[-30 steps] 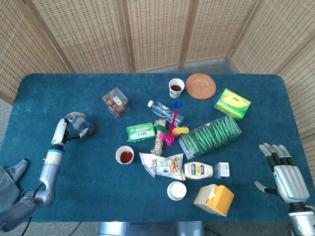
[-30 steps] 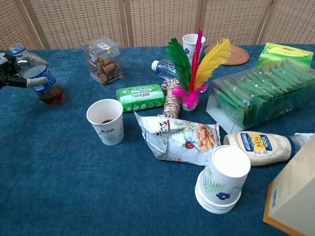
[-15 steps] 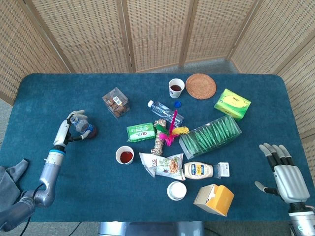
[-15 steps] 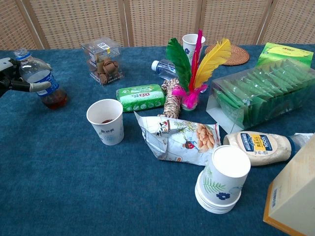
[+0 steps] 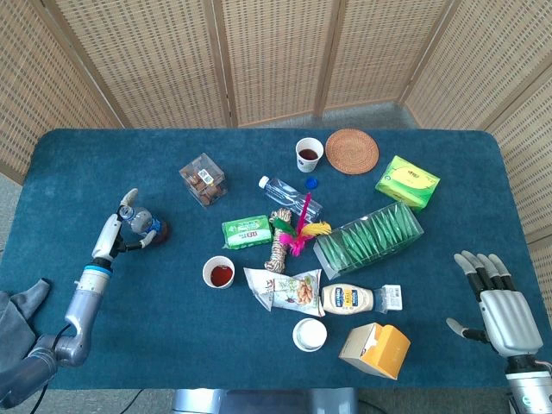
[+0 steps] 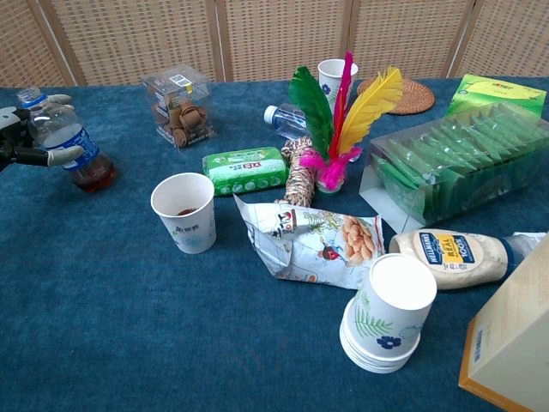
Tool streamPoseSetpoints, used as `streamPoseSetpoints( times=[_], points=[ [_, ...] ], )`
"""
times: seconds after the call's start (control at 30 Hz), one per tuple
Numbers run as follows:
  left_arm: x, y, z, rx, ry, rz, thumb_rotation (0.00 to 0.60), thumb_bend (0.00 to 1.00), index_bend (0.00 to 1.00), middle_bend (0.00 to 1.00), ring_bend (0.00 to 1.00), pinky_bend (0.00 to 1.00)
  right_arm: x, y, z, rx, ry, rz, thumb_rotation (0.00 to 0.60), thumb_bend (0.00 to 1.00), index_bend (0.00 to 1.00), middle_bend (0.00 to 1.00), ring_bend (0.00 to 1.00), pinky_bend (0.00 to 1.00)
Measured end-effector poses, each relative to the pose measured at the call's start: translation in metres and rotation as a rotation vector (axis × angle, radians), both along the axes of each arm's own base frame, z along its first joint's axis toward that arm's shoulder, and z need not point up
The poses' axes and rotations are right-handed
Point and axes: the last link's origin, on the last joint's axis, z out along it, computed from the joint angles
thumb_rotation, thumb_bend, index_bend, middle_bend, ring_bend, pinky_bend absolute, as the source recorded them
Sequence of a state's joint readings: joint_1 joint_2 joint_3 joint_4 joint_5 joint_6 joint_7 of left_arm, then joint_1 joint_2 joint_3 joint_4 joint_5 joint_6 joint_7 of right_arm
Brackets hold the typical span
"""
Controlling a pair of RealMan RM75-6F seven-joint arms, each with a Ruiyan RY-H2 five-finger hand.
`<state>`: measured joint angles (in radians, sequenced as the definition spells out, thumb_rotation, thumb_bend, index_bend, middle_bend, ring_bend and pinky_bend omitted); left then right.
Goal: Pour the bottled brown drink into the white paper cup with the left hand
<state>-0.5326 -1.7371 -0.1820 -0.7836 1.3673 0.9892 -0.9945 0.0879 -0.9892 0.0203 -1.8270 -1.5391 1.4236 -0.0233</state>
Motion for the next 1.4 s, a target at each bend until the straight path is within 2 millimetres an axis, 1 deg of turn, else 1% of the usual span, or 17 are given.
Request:
streamPoseSetpoints(
  times=[0.23,0.53,0.9,1.4],
  points=[
    [0.000,-0.002,0.000,-0.017,0.008,-0.013,0.600,0.39,0.00,0.00,0.00,0.00,0.000,0.000,0.000,-0.001,0.000,0.001,0.600,0.00,0.00,0.00,0.00,0.00],
    [-0.001,-0.004,0.002,-0.027,0.030,-0.014,0.600,0.36,0.00,0.00,0.00,0.00,0.000,0.000,-0.001,0.003,0.003,0.003,0.600,0.00,0.00,0.00,0.00,0.00],
    [-0.004,-0.003,0.006,-0.027,0.047,-0.002,0.600,0.28,0.00,0.00,0.00,0.00,0.001,0.000,-0.002,0.008,0.008,0.004,0.600,0.00,0.00,0.00,0.00,0.00],
    [-0.005,-0.008,0.010,-0.014,0.052,-0.008,0.600,0.27,0.00,0.00,0.00,0.00,0.002,0.002,-0.002,0.008,0.004,0.009,0.600,0.00,0.00,0.00,0.00,0.00]
  ],
)
